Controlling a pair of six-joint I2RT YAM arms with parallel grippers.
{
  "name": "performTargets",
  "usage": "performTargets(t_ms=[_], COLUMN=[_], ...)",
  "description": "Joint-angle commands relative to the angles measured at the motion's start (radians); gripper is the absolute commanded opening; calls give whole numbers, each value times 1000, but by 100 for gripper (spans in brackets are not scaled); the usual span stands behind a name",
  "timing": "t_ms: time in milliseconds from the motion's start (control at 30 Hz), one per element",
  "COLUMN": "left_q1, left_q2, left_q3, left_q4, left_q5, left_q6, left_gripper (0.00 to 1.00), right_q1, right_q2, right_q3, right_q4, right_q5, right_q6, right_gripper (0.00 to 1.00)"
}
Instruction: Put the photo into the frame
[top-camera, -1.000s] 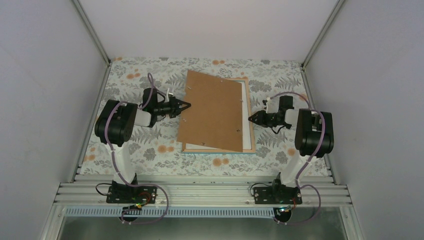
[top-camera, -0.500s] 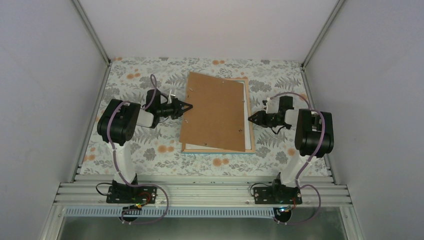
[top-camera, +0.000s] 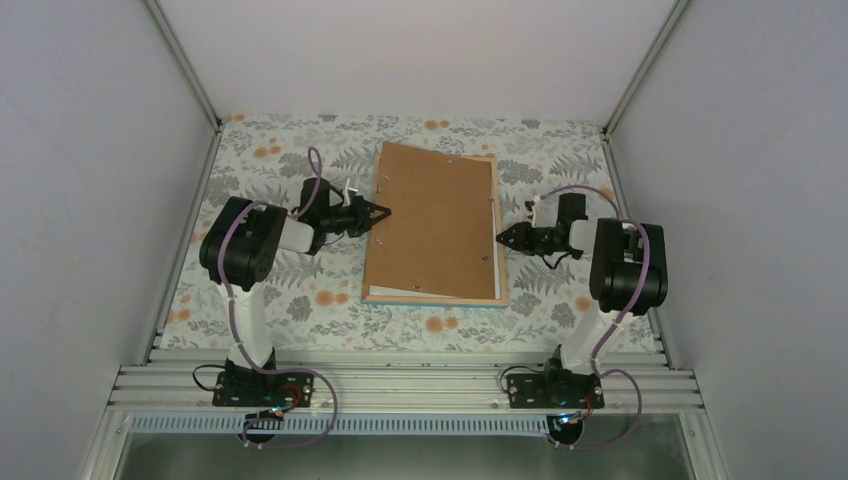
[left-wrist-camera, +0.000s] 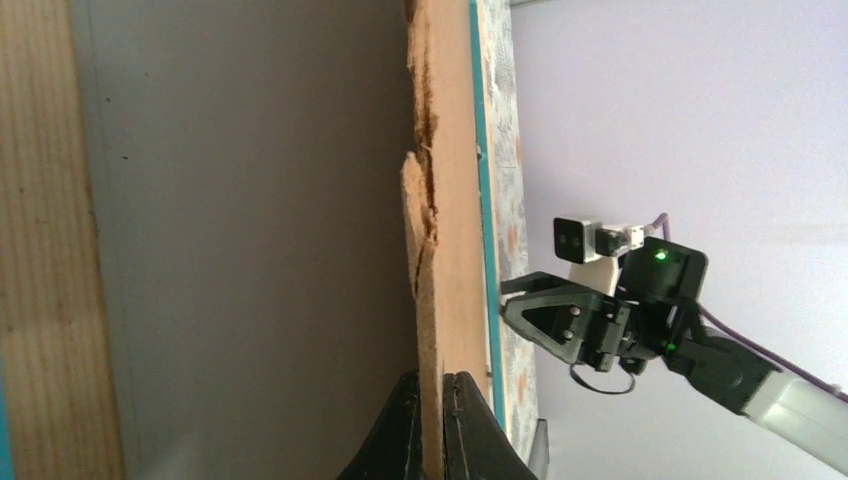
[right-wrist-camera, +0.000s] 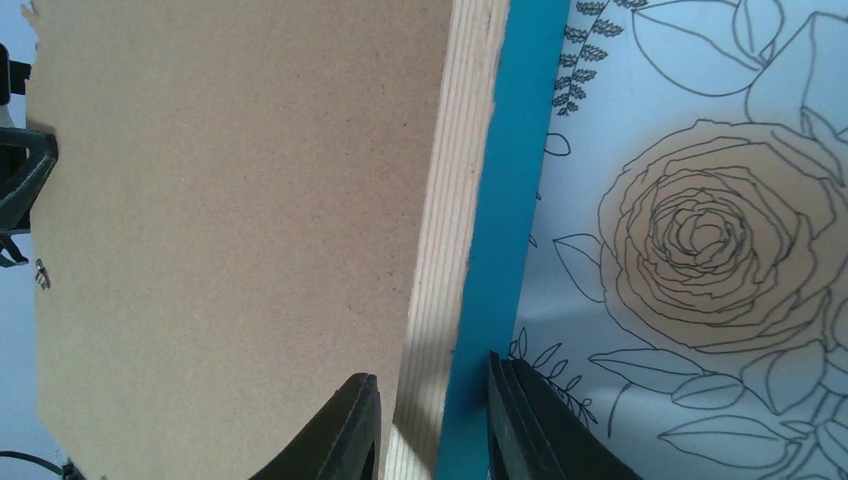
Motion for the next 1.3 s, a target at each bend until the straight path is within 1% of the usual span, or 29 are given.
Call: performTargets(t_ms=[0,133,200,367,500,533,567,600,633,667,733,800,867,967,1067,1267], left_q1=[-34,-63,-72,-98,-145,-159,-177,-189,-198,-204,-214,-222,-234,-251,-256,-268], left_q2=[11,-6,-9,-48,-74,-78,-85,-92,-102,-113,-128,-132,-139,-150,-162,-180], left_q3=[34,44,50,106,176,189,202,219,227,231,241,258,265,281,291,318], left_q4=[-93,-195,-225,-379,-566,-601,-636,-669,-693,-710,-750,-791,-818,-860,-890,-961], left_q5=[-164,-227,-236,-283,-355,-375,-395,-435,-459,-480,-511,-527,-547,-598,-635,-691], left_q6=[154,218,240,340,454,475,502,523,544,555,574,603,635,689,732,817], left_gripper=[2,2,3,10,17,22,29,36,47,53,61,64,70,87,99,100], right_q1=[18,19,20,19,18,19,19,18,17,17,15,13,12,9,6,0], right_q2=[24,23,25,23,24,23,23,20,17,14,7,1,-2,-7,-18,-26], right_q3=[-37,-37,-35,-28,-18,-16,-16,-15,-14,-14,-12,-9,-6,0,-1,3], right_q4=[-65,-64,-66,-68,-72,-74,-74,-74,-76,-75,-76,-80,-84,-88,-90,-97], right_q5=[-14,-16,-11,-4,-3,-2,-1,0,-1,2,6,10,15,25,37,58], right_q6=[15,17,14,15,14,15,14,14,13,13,14,13,11,6,2,-2], right_gripper=[29,28,29,29,29,29,29,29,29,29,30,30,30,30,31,33])
